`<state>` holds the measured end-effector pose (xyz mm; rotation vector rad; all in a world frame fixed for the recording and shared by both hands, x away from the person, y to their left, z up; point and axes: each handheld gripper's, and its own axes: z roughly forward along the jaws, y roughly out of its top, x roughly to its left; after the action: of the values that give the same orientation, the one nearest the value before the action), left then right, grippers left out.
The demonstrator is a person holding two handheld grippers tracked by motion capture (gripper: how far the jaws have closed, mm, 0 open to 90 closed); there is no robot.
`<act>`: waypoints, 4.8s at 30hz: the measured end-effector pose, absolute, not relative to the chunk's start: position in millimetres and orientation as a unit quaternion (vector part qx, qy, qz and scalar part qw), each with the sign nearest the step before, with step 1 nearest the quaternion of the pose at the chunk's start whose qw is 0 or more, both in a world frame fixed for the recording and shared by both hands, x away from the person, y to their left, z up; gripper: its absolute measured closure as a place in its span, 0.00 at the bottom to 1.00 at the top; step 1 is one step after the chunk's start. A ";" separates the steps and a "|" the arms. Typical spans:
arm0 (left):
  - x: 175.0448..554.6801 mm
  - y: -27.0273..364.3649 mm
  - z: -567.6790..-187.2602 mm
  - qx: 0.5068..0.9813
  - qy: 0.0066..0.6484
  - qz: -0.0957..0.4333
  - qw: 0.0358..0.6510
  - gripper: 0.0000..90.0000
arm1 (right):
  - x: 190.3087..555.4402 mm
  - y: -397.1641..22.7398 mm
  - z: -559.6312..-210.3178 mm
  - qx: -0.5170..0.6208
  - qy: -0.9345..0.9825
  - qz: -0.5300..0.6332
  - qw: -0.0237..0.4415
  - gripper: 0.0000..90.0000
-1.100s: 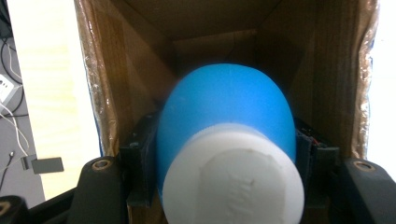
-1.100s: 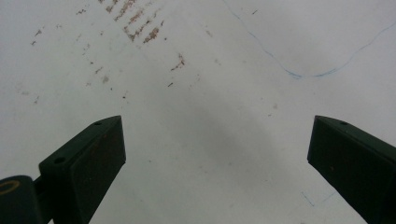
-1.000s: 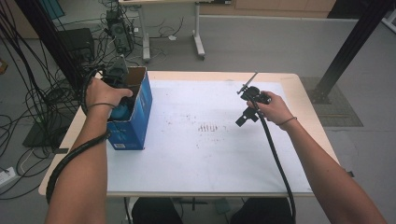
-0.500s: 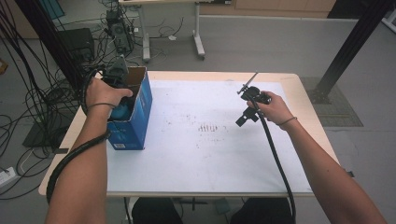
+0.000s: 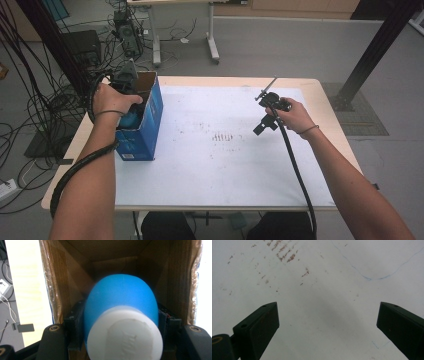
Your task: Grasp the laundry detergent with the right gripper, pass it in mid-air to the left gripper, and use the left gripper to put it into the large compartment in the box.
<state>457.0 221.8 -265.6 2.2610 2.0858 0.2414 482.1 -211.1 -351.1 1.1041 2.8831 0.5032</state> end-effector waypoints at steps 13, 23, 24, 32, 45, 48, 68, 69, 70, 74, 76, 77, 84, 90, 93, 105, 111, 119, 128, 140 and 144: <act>457.2 222.0 -265.7 0.730 0.678 0.078 0.028 0.42 | 482.0 -211.3 -350.5 0.353 0.922 0.161 0.008 0.04; 456.8 222.1 -265.7 0.730 0.678 0.077 0.028 0.42 | 481.8 -212.8 -349.9 0.354 0.921 0.162 0.008 0.04; 456.6 222.0 -265.6 0.730 0.678 0.077 0.027 0.42 | 481.8 -212.8 -349.9 0.354 0.921 0.162 0.008 0.04; 457.0 222.7 -266.0 0.729 0.680 0.077 0.029 0.41 | 481.3 -211.7 -349.5 0.352 0.922 0.161 0.009 0.05; 456.8 224.3 -260.4 0.725 0.684 0.076 0.033 0.38 | 481.4 -210.0 -350.9 0.351 0.922 0.161 0.008 0.05; 455.7 224.1 -255.8 0.726 0.683 0.073 0.036 0.37 | 481.2 -209.6 -350.3 0.352 0.922 0.160 0.009 0.05; 451.2 219.2 -217.2 0.738 0.670 0.074 0.044 0.34 | 481.6 -209.6 -349.2 0.351 0.923 0.160 0.013 0.05; 450.4 218.7 -214.8 0.737 0.670 0.076 0.046 0.34 | 481.3 -209.4 -349.0 0.352 0.922 0.160 0.013 0.05; 449.6 218.7 -212.1 0.739 0.668 0.074 0.047 0.34 | 481.1 -209.4 -348.9 0.352 0.922 0.160 0.012 0.05; 445.0 218.0 -198.4 0.740 0.666 0.073 0.057 0.32 | 481.2 -209.6 -349.0 0.352 0.922 0.159 0.012 0.05; 441.6 216.7 -189.2 0.742 0.664 0.072 0.065 0.31 | 481.4 -209.2 -349.1 0.352 0.922 0.159 0.011 0.05; 440.5 215.9 -186.3 0.744 0.661 0.072 0.065 0.30 | 481.6 -209.0 -349.2 0.351 0.923 0.159 0.013 0.05; 428.1 204.4 -162.4 0.761 0.641 0.063 0.080 0.24 | 481.5 -207.3 -349.6 0.350 0.924 0.154 0.011 0.05; 421.3 198.7 -152.6 0.770 0.629 0.053 0.091 0.20 | 482.8 -207.7 -349.1 0.351 0.924 0.151 0.012 0.05; 418.9 196.4 -149.8 0.772 0.627 0.046 0.095 0.19 | 483.1 -208.3 -349.3 0.352 0.924 0.151 0.011 0.05; 404.3 167.0 -147.5 0.810 0.579 0.027 0.087 0.11 | 482.8 -212.7 -347.3 0.355 0.922 0.153 0.009 0.05; 397.0 144.5 -144.4 0.831 0.549 0.016 0.088 0.10 | 482.0 -216.9 -345.3 0.360 0.920 0.153 0.010 0.05; 384.0 113.1 -141.0 0.858 0.505 0.007 0.097 0.09 | 480.5 -218.5 -343.5 0.362 0.919 0.155 0.012 0.05; 372.7 85.8 -152.6 0.875 0.472 -0.007 0.105 0.09 | 479.1 -217.7 -342.8 0.360 0.920 0.157 0.012 0.05; 366.3 63.6 -186.0 0.888 0.448 -0.034 0.095 0.09 | 478.3 -215.0 -343.3 0.360 0.920 0.158 0.010 0.05; 365.9 59.3 -198.0 0.890 0.444 -0.047 0.093 0.09 | 478.1 -215.7 -343.5 0.361 0.919 0.160 0.008 0.05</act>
<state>365.9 59.3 -198.0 2.6409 1.3174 -0.1383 478.1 -215.7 -343.5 1.1290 2.8707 0.4985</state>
